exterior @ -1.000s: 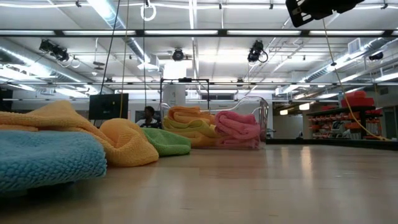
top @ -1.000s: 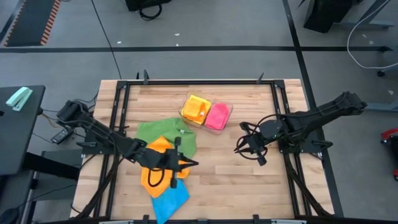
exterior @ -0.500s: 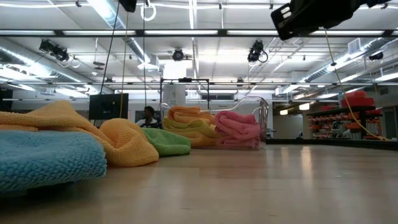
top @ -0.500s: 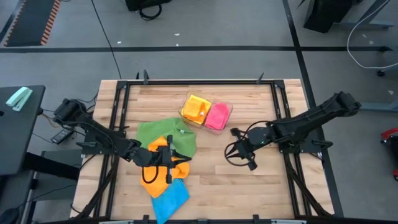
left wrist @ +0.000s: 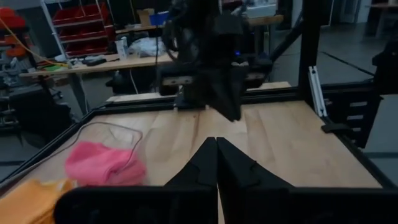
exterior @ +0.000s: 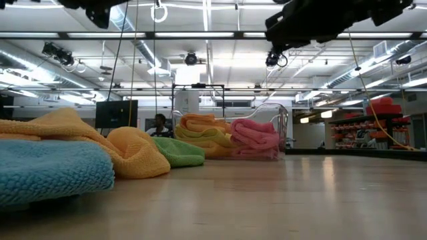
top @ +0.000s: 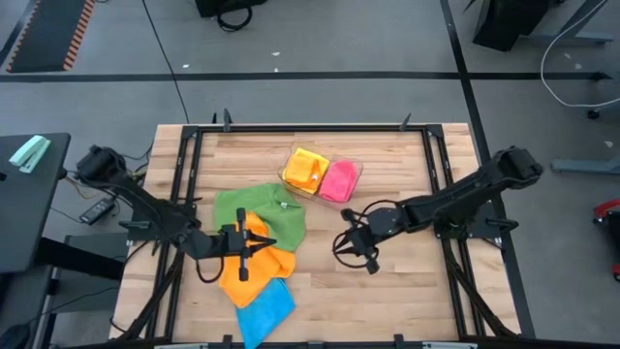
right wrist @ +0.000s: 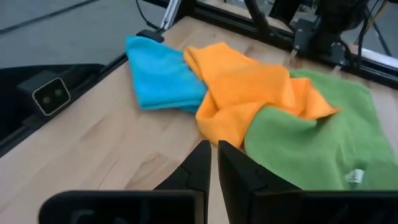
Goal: Fold microfiber towels
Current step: Fold the orange microfiber cloth
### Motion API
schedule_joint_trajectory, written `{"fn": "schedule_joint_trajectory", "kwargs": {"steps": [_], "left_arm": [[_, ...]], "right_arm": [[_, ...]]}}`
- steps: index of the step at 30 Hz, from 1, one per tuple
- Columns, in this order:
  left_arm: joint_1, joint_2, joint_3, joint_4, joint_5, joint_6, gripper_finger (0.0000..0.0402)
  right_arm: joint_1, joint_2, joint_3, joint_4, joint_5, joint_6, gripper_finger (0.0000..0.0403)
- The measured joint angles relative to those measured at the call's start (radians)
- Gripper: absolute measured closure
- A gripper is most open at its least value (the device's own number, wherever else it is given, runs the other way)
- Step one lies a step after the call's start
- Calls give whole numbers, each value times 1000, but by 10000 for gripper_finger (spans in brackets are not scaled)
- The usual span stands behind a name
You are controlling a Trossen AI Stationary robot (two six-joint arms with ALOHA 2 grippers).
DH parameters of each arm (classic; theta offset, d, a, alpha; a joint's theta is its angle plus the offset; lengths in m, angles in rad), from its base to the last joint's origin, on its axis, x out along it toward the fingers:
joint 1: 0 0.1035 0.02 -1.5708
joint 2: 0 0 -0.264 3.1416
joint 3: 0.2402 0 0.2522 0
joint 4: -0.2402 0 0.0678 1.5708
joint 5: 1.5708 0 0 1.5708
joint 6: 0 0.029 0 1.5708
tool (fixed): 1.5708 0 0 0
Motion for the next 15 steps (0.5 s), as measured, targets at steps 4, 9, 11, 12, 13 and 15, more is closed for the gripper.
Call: {"fn": "schedule_joint_trajectory", "kwargs": {"steps": [4,9,11,12,13,15], "left_arm": [[0,-50,-86,84,-5,6,388],[-1,-141,-179,138,-3,5,396],[-1,-173,-213,161,-6,6,395],[-1,-186,-226,174,-4,7,393],[-1,-203,-241,181,-3,10,390],[-5,-227,-262,194,-5,23,387]], "right_arm": [[0,77,0,105,0,-13,363],[0,172,5,240,0,-10,355],[0,208,24,255,0,9,344],[0,224,33,253,0,20,337],[0,246,49,255,0,29,330],[1,282,73,260,0,33,313]]}}
